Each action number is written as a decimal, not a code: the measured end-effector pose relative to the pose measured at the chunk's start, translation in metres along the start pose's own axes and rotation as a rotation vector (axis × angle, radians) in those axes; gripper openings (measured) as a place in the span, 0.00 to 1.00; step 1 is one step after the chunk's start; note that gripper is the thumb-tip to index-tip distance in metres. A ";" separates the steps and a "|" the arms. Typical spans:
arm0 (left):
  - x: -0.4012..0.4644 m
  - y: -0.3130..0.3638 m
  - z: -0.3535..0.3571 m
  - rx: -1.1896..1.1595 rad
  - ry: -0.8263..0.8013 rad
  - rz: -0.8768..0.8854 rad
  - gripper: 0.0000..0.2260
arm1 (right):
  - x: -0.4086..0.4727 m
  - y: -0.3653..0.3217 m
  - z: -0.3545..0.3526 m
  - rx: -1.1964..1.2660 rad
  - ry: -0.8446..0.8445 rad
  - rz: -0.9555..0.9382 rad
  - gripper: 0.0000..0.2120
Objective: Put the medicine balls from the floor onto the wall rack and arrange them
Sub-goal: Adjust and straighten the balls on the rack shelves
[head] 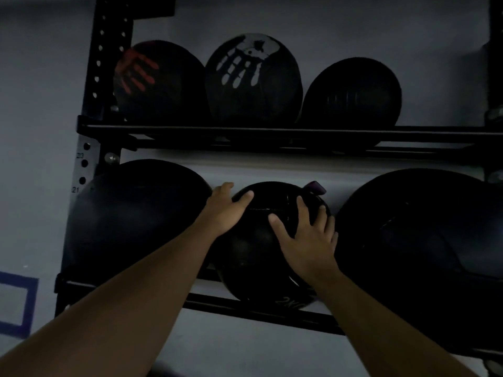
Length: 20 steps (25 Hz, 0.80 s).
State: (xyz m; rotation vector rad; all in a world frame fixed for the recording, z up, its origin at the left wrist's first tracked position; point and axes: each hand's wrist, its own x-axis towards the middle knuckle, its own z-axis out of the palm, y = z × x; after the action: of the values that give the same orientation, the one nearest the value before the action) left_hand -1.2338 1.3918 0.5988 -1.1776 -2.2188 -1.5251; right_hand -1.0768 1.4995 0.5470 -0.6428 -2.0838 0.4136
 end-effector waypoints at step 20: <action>0.001 -0.026 0.024 -0.131 -0.141 0.171 0.45 | 0.016 0.022 0.027 -0.124 0.175 -0.159 0.38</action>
State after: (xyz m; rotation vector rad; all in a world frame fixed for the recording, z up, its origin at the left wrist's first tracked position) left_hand -1.2473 1.4089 0.5706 -1.5158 -2.0638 -1.5824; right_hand -1.1001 1.5253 0.5312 -0.5597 -1.9864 0.1331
